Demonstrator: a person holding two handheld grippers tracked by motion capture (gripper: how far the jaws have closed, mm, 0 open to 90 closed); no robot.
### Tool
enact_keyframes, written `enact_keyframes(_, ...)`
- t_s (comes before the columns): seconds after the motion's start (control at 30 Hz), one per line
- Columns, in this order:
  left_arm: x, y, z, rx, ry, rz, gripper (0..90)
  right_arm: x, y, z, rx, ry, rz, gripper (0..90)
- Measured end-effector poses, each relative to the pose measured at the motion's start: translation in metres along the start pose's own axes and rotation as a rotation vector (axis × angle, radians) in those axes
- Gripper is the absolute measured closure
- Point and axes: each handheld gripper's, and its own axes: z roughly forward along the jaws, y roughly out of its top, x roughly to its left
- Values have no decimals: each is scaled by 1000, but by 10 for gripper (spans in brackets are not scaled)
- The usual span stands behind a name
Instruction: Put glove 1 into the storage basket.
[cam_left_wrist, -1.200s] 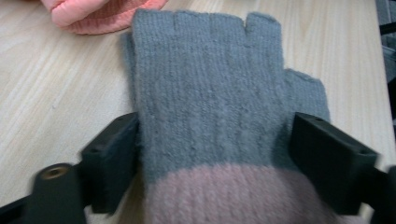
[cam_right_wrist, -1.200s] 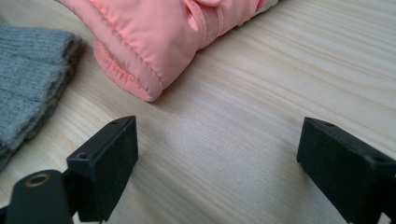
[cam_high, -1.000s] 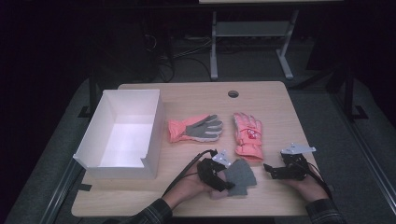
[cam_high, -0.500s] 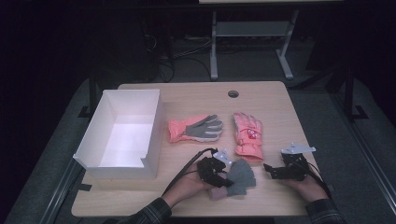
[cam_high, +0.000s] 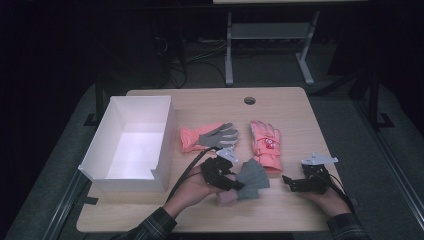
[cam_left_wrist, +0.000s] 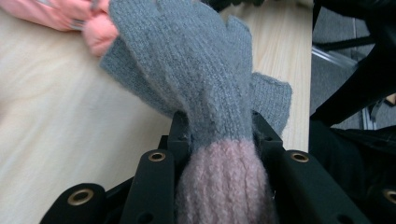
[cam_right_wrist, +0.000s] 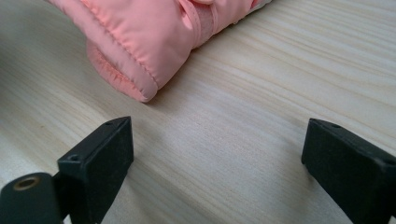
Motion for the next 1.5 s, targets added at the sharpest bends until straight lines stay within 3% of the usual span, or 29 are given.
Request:
enact_keyframes(0.17, 6, 5, -26, -33, 33, -30, 672, 0, 0, 0, 2, 0, 4, 84)
enact_keyframes(0.47, 19, 11, -90, -112, 130, -80, 672, 0, 0, 0, 0, -2, -1, 82)
enact_keyframes(0.73, 30, 7, -138, -176, 207, -114, 672, 0, 0, 0, 1, -3, 0, 79)
enact_keyframes(1.0, 48, -5, -173, -216, 271, -177, 672, 0, 0, 0, 0, -3, 0, 79)
enact_keyframes(1.5, 76, -38, -228, -263, 468, -301, 672, 0, 0, 0, -1, -4, 3, 78)
